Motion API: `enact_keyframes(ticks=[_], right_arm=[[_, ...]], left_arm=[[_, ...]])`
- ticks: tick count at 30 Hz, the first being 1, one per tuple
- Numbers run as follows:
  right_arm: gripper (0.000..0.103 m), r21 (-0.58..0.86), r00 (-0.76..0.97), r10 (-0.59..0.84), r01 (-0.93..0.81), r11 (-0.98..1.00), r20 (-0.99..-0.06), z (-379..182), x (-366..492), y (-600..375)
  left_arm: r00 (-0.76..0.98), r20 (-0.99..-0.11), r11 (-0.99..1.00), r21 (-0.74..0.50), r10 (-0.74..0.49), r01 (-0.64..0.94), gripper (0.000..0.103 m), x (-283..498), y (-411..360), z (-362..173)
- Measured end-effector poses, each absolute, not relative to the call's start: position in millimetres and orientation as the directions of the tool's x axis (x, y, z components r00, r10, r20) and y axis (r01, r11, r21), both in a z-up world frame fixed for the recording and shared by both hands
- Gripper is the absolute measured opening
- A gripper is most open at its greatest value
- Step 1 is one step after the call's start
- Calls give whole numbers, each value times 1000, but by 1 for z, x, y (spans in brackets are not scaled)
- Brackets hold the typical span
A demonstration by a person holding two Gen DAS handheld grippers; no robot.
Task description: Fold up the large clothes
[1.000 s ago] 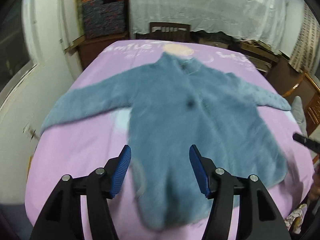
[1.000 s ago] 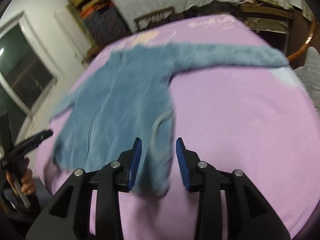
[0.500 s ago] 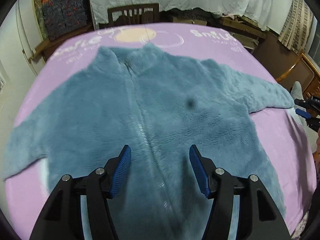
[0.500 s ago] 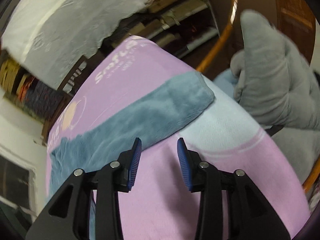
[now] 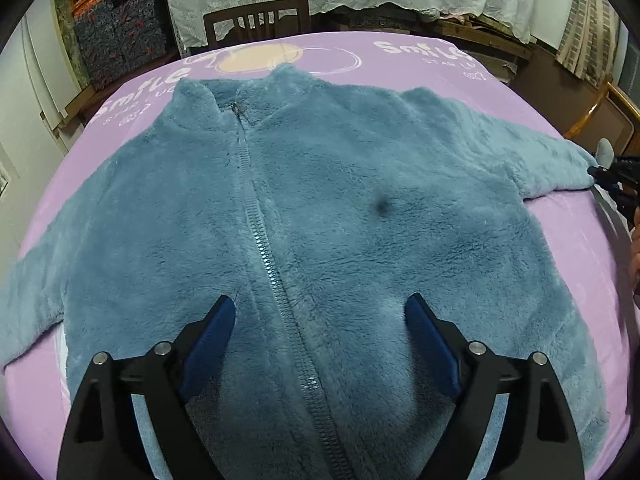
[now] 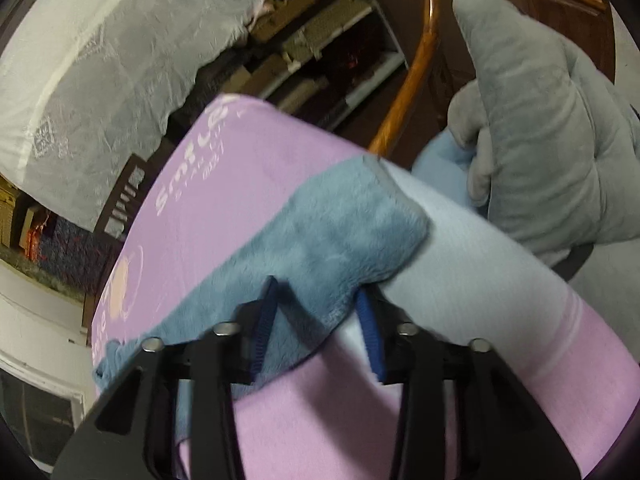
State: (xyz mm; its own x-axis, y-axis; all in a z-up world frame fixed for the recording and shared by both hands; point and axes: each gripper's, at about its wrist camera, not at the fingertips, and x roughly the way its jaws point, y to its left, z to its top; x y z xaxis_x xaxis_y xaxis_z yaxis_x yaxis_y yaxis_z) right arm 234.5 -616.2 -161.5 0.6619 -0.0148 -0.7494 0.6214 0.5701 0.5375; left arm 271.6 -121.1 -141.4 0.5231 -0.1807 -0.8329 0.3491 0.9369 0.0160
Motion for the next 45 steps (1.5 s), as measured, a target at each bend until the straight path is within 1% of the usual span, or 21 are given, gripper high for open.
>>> enact_keyframes(ticks=[3,6,8,10,12,13,15,17,19,20,22,26,28,31,35,37,38,42,43,44,45], right_arm=[[4,591,711,-3,586,554,-703,-150,217,-621],[4,573,747,-70,563,596,-661,-123,196,-622],[4,557,726,-51,569,605,-686,-130,196,-625],[4,550,683,-19,604,577,-730,-152,202,-631],[4,577,683,26,597,558,-730,-164,206,-635],[5,567,680,17,596,568,-733,-161,208,-637],[16,509,671,-71,624,593,-738,-151,205,-637],[34,468,661,-161,662,586,-733,-143,193,-638],[35,461,659,-216,688,561,-721,-135,182,-643],[35,471,666,-216,685,556,-714,-132,179,-644],[35,481,686,-194,656,582,-701,-124,175,-640],[35,468,724,-138,567,679,-676,-104,166,-605],[35,483,747,-63,489,726,-662,-94,179,-580],[35,526,757,90,358,771,-647,-85,213,-534],[36,536,714,241,218,815,-657,-89,266,-472],[36,525,673,298,157,837,-677,-99,294,-441],[36,532,650,328,139,835,-686,-106,305,-431],[36,513,583,341,156,844,-738,-139,333,-422],[34,505,576,325,180,844,-750,-149,336,-425],[26,522,586,336,178,834,-737,-153,336,-431],[22,539,596,347,176,824,-725,-155,336,-438]], left_arm=[[517,-834,938,-2,-193,347,88,272,-118,-141],[513,-836,934,3,-194,358,92,270,-119,-142],[505,-841,929,4,-197,371,97,270,-122,-143],[502,-842,926,7,-198,376,98,270,-123,-144],[497,-844,926,1,-201,377,99,272,-122,-144],[494,-845,925,-3,-205,379,99,272,-120,-143],[493,-845,931,-17,-208,364,99,274,-113,-139],[512,-835,951,-43,-203,307,99,278,-92,-129],[535,-820,967,-80,-201,242,98,279,-62,-117],[556,-808,977,-115,-198,181,98,280,-28,-107],[574,-800,984,-130,-174,118,98,279,6,-100],[600,-800,993,-70,4,-99,97,291,99,-94],[595,-797,980,-20,105,-199,97,303,135,-97],[557,-819,964,-19,137,-266,97,321,169,-109],[505,-850,957,-6,149,-292,97,338,178,-126],[498,-845,958,51,192,-283,97,339,172,-130],[496,-834,955,112,241,-276,98,344,165,-130],[490,-829,949,141,269,-283,98,344,160,-128],[498,-829,951,121,254,-284,96,346,158,-122],[509,-825,955,112,244,-275,96,344,155,-121],[528,-818,962,105,227,-251,96,346,145,-114]])
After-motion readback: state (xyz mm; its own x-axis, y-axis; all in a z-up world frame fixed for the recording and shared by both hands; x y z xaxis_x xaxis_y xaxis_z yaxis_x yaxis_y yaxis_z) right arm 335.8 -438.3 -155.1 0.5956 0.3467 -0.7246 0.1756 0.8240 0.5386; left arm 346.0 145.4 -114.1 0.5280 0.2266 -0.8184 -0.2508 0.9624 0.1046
